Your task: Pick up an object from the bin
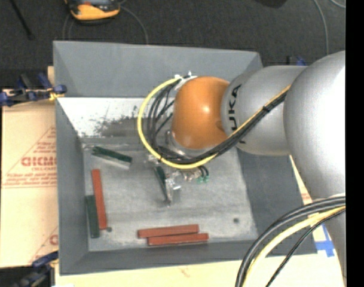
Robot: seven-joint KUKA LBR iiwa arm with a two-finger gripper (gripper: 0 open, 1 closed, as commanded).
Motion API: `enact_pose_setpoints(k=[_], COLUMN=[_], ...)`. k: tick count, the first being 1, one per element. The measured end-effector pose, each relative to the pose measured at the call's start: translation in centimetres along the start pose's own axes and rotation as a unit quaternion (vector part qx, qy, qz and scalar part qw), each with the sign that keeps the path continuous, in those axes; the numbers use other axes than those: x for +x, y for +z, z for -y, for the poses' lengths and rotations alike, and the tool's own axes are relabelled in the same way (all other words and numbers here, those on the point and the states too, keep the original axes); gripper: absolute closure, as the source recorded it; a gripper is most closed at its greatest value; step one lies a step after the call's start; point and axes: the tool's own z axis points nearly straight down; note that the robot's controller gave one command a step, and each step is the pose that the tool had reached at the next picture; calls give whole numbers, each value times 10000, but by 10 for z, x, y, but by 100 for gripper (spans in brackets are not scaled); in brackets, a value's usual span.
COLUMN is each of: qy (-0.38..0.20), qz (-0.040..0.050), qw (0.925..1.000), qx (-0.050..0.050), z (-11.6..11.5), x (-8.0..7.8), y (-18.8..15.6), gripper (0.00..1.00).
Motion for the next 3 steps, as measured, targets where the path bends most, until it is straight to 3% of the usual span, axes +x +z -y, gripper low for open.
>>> enact_pose_setpoints(k=[1,2,3], qy=[2,-1611,-1607], qz=[0,9,9], qw=[10000,9869,9870], qx=[0,15,12], z=[0,59,59], x=[0,-6,-6], y=[0,21,21], gripper=[0,100,100])
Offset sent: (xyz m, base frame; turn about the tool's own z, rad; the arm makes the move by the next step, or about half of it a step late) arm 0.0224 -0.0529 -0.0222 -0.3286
